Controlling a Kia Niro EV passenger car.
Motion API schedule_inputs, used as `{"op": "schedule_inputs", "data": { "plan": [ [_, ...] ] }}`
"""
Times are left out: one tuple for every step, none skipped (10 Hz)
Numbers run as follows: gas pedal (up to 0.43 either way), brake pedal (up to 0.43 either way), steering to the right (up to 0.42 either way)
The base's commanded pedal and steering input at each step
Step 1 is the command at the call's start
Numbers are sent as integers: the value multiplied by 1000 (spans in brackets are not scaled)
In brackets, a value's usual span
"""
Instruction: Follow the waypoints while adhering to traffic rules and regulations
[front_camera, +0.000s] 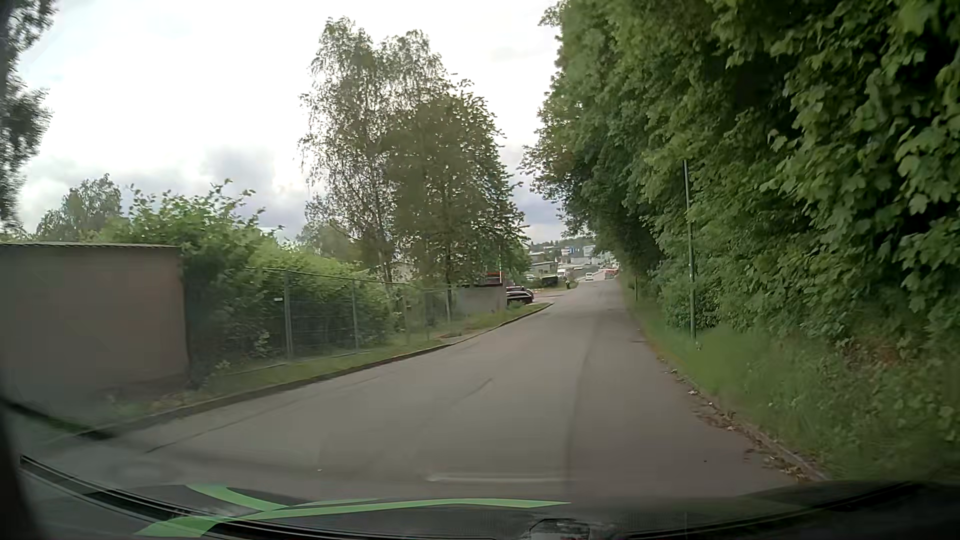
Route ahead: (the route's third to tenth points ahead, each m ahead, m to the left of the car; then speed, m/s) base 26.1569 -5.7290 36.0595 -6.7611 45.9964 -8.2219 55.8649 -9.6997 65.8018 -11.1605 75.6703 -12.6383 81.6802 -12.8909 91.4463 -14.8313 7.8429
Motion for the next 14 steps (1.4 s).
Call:
{"op": "schedule_inputs", "data": {
  "plan": [
    [87, 0, 79],
    [87, 0, 78],
    [67, 0, 76],
    [28, 0, 74],
    [20, 0, 72],
    [20, 0, 69],
    [20, 0, 65],
    [20, 0, 61],
    [20, 0, 55],
    [20, 0, 46],
    [20, 0, 35],
    [20, 0, 19],
    [20, 0, 9],
    [20, 0, 5]
  ]
}}
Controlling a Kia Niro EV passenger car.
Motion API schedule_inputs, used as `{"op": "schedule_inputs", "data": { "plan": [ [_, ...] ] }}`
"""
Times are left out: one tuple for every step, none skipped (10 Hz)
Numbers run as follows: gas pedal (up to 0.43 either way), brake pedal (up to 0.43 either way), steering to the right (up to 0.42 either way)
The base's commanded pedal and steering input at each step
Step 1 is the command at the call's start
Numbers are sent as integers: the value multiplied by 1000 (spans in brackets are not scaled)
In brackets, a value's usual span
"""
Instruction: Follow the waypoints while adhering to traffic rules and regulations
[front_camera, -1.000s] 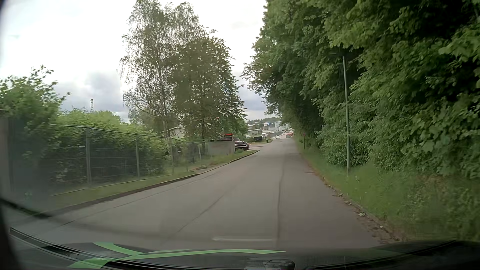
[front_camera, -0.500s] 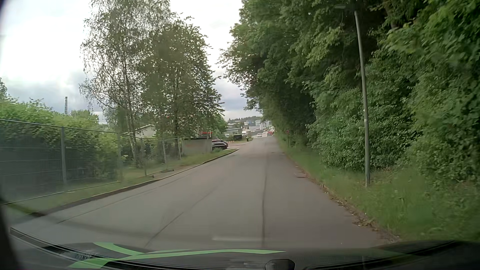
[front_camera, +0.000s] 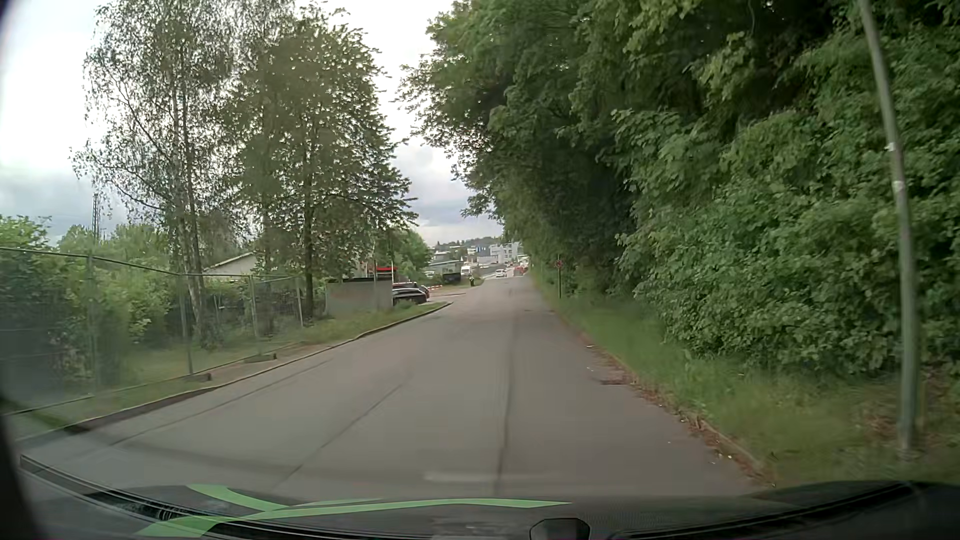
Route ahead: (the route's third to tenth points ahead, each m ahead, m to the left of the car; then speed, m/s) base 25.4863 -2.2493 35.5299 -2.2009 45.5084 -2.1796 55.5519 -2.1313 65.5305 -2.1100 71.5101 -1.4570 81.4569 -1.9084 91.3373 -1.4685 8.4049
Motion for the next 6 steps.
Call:
{"op": "schedule_inputs", "data": {
  "plan": [
    [20, 0, 3],
    [20, 0, 0],
    [20, 0, -8],
    [20, 0, -11],
    [20, 0, -11],
    [20, 0, -9]
  ]
}}
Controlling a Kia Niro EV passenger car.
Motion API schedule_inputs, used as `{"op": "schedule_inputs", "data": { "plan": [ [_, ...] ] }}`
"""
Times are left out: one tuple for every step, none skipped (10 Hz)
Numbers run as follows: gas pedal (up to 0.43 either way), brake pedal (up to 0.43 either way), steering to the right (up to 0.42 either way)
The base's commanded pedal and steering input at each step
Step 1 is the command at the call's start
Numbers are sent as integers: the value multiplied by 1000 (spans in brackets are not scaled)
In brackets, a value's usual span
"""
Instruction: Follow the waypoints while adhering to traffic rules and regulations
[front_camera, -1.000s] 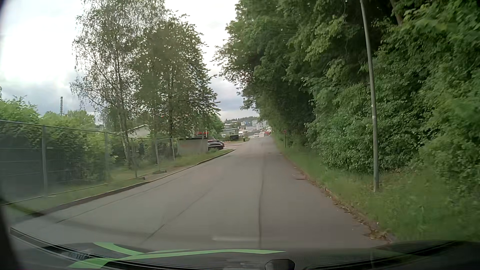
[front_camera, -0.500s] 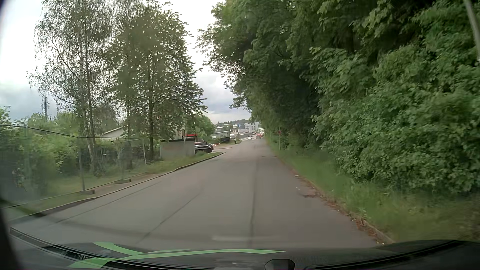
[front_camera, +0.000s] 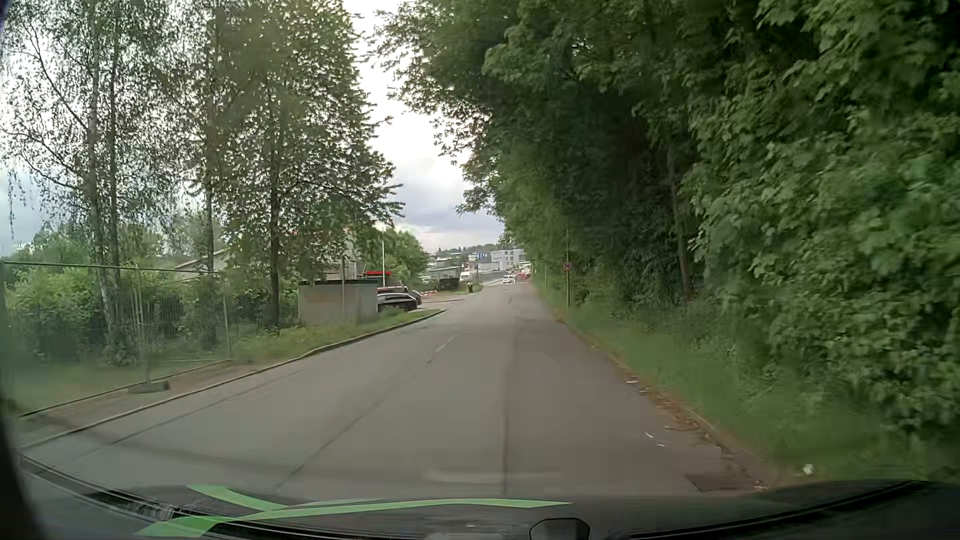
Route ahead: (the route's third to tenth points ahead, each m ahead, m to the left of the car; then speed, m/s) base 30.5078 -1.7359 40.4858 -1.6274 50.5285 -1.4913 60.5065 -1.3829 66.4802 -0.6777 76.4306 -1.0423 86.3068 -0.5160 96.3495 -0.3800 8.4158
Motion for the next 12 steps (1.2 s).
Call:
{"op": "schedule_inputs", "data": {
  "plan": [
    [20, 0, -9],
    [20, 0, -9],
    [20, 0, -9],
    [20, 0, -8],
    [20, 0, -5],
    [20, 0, -4],
    [0, 0, -3],
    [0, 0, -3],
    [0, 0, -2],
    [0, 0, 0],
    [0, 0, 0],
    [0, 0, 0]
  ]
}}
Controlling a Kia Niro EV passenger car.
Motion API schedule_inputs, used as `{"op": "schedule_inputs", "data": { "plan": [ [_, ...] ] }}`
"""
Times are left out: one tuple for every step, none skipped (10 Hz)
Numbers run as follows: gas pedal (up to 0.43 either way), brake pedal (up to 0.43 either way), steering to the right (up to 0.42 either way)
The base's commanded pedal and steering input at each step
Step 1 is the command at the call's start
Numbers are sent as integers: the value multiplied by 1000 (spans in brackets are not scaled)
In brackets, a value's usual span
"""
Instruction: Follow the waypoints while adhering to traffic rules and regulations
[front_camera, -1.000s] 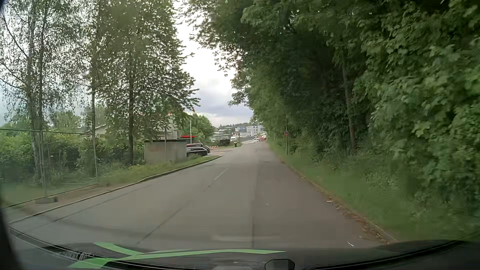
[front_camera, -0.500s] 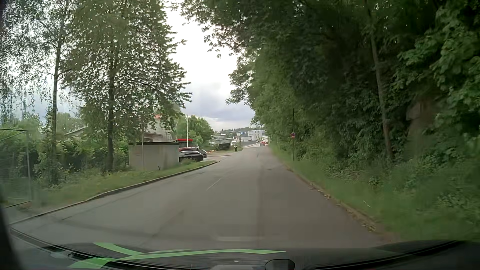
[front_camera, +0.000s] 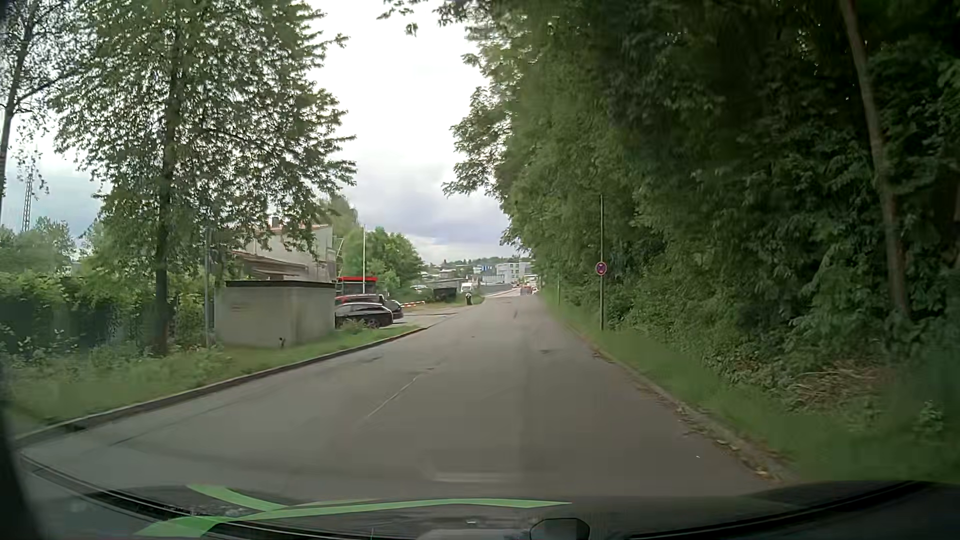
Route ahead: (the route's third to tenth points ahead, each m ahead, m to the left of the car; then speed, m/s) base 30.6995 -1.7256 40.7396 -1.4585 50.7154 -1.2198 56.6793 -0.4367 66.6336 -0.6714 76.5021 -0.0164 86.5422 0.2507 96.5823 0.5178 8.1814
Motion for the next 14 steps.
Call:
{"op": "schedule_inputs", "data": {
  "plan": [
    [0, 0, 0],
    [0, 0, 0],
    [0, 0, -1],
    [0, 0, -2],
    [0, 0, -2],
    [0, 0, -3],
    [0, 0, -2],
    [0, 0, -2],
    [0, 0, -2],
    [0, 0, -2],
    [0, 0, -2],
    [0, 0, -2],
    [0, 0, -2],
    [0, 0, -2]
  ]
}}
